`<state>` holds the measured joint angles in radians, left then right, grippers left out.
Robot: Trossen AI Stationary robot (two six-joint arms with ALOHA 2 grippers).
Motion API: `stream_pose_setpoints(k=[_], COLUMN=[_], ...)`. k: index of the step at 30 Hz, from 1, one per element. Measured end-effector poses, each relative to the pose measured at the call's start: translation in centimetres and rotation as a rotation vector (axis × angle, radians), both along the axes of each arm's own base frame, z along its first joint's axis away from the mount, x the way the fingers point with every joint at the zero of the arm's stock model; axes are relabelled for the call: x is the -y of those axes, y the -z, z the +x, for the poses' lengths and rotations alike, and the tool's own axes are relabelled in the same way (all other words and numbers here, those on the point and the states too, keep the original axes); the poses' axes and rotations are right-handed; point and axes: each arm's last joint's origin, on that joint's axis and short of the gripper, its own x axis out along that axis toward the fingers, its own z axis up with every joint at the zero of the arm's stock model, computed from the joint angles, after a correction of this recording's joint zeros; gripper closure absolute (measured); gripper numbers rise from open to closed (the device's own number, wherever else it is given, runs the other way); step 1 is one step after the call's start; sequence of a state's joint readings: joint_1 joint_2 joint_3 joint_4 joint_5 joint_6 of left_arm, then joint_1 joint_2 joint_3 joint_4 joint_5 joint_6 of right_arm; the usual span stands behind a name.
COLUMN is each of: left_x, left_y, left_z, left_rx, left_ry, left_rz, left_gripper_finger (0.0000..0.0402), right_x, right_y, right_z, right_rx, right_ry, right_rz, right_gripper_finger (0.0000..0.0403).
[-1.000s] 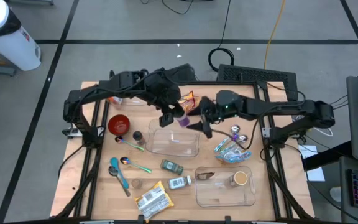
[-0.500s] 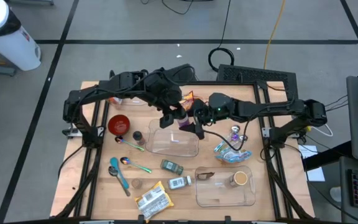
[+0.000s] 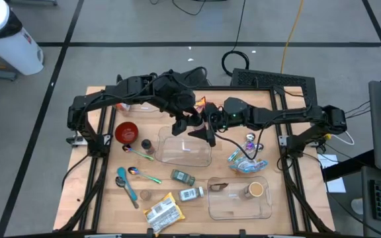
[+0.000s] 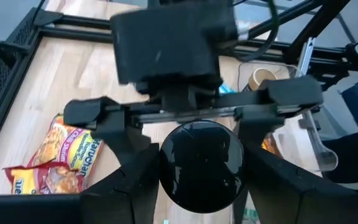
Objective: Pick & Place Food Item
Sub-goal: Put the purple seasoning bottle into the bottom transparent bin
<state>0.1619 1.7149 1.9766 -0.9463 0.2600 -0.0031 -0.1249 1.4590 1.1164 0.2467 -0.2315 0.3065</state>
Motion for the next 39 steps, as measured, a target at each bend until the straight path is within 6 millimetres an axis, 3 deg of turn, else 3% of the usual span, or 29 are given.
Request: stream_pose_setpoints(k=[23, 30, 39], left_x=[-0.09, -0.08, -0.67], left_y=[-0.07, -0.07, -0.13], left_z=[0.07, 0.07, 0.02], left_rx=[0.011, 0.011, 0.017], left_ry=[-0.005, -0.005, -0.024], left_rz=[-0.004, -0.003, -0.010], left_gripper_finger=[0.0182, 0.0134, 0.0127], right_x=[-0.04, -0.03, 0.01], right_y=[0.09, 0.09, 0.18], right_z=[-0.03, -0.03, -0.05], right_rx=[-0.010, -0.011, -0.020], right_ry=[-0.010, -0.008, -0.005], right_rz=[-0.003, 0.006, 0.011], right_gripper_finger=[0.0227, 0.0234, 0.0235])
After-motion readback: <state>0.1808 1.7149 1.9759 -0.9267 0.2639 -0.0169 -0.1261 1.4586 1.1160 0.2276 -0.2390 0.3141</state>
